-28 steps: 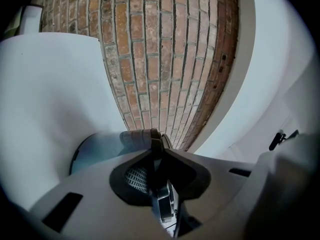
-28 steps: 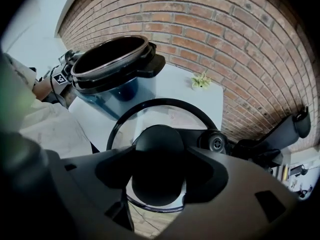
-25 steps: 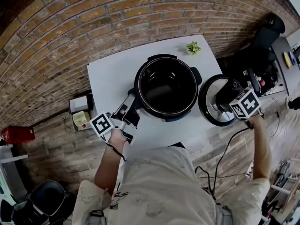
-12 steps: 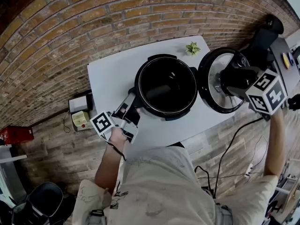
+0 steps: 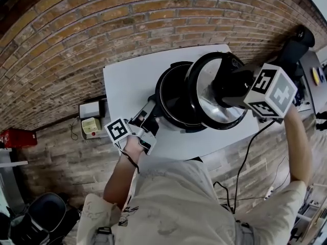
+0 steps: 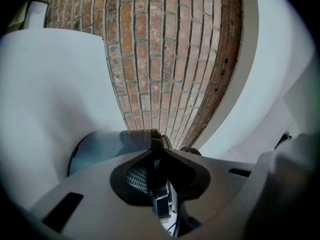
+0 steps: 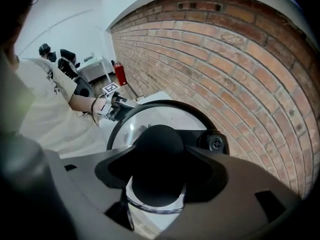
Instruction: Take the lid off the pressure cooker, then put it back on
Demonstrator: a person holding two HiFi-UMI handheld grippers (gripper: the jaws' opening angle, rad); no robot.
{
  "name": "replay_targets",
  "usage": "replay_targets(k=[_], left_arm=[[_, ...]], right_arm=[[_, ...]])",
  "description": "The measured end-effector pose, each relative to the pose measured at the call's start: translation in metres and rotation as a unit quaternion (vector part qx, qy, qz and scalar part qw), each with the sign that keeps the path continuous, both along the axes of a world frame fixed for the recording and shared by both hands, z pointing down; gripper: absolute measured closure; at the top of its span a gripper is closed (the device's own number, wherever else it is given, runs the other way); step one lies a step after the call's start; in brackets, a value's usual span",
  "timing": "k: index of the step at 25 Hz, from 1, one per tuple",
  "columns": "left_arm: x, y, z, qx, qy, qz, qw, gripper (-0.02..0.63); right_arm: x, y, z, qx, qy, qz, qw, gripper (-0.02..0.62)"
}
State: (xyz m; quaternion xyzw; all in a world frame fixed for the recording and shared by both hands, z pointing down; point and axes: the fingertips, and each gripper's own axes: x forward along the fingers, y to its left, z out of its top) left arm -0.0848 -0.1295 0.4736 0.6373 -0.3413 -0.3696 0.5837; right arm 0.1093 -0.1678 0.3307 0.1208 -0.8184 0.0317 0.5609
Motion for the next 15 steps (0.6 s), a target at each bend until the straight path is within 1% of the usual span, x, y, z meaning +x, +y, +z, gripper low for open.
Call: replay_targets(k=[2, 5, 10, 13, 15], left_arm=[[0.000, -0.001, -0.001, 0.001, 0.003, -0.001, 1.0000, 0.538], [0.001, -0.002, -0.002, 0.003, 0.007, -0.003, 1.0000, 0.538], [0.002, 0.000, -0.002, 0.004, 0.008, -0.003, 1.0000, 0.538], [0.001, -0.001, -0.002, 0.004, 0.008, -0.004, 0.9999, 0.538], [0.001, -0.001, -0.002, 0.005, 0.008, -0.005, 0.9999, 0.538]], right_arm=[[-0.014, 0.003, 0.005, -0.009, 0.004, -0.022, 1.000, 0.296], [-0.030, 0.003, 0.014, -0.021, 0.005, -0.041, 0.999, 0.295], [-0.047, 0.008, 0.032, -0.051, 0.011, -0.057, 0.997, 0.295], [-0.057, 0.009, 0.043, -0.071, 0.021, -0.070, 0.995, 0.295], [-0.062, 0.010, 0.051, -0.076, 0.030, -0.077, 0.994, 0.295]])
